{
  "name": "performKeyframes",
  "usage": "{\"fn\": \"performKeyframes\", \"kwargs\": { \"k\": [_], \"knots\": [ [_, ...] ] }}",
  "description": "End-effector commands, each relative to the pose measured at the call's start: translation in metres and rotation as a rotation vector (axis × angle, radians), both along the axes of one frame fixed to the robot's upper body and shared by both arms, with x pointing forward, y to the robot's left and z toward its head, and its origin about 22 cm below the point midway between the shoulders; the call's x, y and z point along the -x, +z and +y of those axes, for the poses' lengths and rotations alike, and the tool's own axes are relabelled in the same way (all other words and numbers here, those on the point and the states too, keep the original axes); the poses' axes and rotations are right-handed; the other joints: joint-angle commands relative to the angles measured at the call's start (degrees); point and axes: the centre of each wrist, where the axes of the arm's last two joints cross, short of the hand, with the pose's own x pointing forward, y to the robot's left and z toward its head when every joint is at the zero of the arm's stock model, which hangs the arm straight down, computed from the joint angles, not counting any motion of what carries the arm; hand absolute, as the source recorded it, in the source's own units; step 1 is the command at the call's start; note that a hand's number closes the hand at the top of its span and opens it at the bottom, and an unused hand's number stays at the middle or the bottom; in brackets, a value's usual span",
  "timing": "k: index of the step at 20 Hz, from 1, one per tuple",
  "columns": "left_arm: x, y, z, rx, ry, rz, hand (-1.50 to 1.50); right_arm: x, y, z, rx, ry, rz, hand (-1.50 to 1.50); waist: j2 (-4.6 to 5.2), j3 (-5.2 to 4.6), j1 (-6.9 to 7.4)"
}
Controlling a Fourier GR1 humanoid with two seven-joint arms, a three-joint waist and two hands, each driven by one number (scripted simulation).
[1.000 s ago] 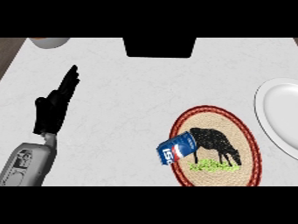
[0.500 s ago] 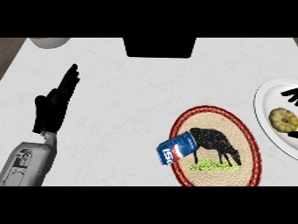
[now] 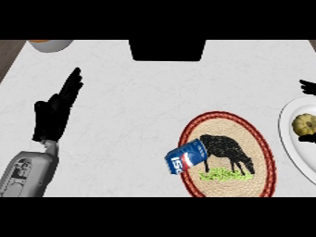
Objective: Pick the squash from the placemat and place it in the plate
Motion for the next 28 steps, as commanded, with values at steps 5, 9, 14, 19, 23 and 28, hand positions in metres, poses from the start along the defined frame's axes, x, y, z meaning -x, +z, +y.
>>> {"fn": "performKeyframes", "kwargs": {
  "k": [5, 9, 14, 19, 23, 28],
  "knots": [
    [-0.002, 0.003, 0.004, 0.020, -0.001, -0.005, 0.00, 0.031, 0.061, -0.073, -0.319, -0.195, -0.088, -1.50, 0.30, 0.10, 0.20],
    [-0.006, 0.003, -0.010, 0.007, 0.011, -0.031, 0.00, 0.066, 0.069, -0.104, -0.357, -0.303, -0.101, -1.50, 0.62, 0.25, 0.20],
    [0.000, 0.003, 0.005, 0.008, 0.005, -0.014, 0.00, 0.100, 0.083, -0.130, -0.374, -0.322, -0.118, -1.50, 0.71, 0.42, 0.45],
    [-0.002, 0.004, 0.002, 0.009, -0.005, -0.025, 0.00, 0.107, 0.093, -0.137, -0.351, -0.304, -0.077, -1.50, 0.88, 0.59, 0.79],
    [0.000, 0.004, 0.013, 0.008, 0.002, -0.031, 0.00, 0.119, 0.096, -0.143, -0.330, -0.333, -0.076, -1.50, 1.00, 0.74, 1.05],
    [0.001, 0.002, 0.004, 0.025, -0.009, -0.016, 0.00, 0.121, 0.094, -0.144, -0.345, -0.350, -0.090, -1.50, 0.95, 0.88, 1.30]
  ]
}}
